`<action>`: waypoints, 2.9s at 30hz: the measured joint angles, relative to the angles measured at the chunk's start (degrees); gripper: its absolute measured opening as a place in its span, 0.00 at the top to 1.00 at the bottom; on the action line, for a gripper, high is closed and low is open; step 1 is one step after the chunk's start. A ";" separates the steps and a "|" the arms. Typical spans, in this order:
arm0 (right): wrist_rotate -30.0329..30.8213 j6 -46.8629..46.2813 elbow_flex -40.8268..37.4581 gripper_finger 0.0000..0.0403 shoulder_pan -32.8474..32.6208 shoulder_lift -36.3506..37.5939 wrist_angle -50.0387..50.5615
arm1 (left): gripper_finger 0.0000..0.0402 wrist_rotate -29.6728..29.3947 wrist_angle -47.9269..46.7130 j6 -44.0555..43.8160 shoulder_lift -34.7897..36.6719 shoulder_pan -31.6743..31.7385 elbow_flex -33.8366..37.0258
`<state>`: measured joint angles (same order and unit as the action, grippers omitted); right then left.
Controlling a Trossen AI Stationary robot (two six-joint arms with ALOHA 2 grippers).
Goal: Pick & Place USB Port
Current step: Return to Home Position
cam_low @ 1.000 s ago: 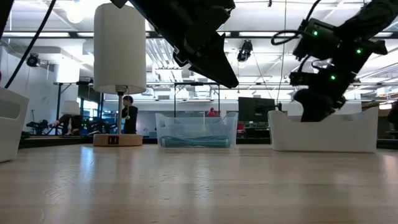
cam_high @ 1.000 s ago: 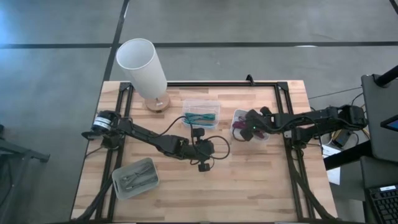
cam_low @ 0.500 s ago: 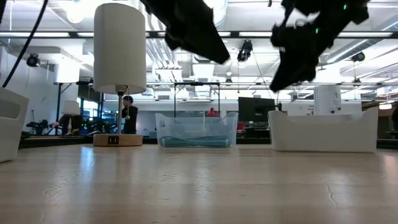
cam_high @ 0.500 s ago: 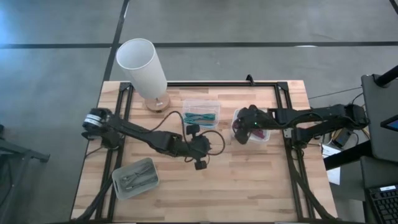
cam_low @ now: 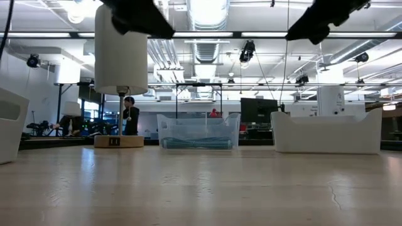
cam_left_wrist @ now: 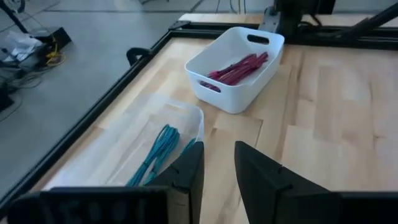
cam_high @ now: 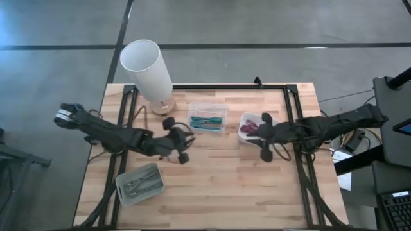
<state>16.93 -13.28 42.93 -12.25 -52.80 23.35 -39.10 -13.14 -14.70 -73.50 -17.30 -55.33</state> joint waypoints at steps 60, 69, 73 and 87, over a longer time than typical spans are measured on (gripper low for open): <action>-10.76 3.60 -41.61 0.86 -0.94 52.48 -23.28 | 0.77 0.82 29.98 15.69 64.04 -0.35 53.37; -10.52 3.39 -41.61 0.86 -0.94 52.81 -22.86 | 0.77 0.84 22.94 16.66 70.99 -0.35 53.48; -10.52 3.39 -41.61 0.86 -0.96 52.79 -22.83 | 0.77 0.61 19.58 16.59 73.44 -0.35 53.48; -10.47 4.68 -41.61 0.86 -0.96 52.23 -22.82 | 0.77 -0.07 14.56 14.86 73.45 -0.35 53.70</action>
<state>6.46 -8.60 1.32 -13.21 -0.57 0.54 -39.17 1.42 0.16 -0.05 -17.65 -1.62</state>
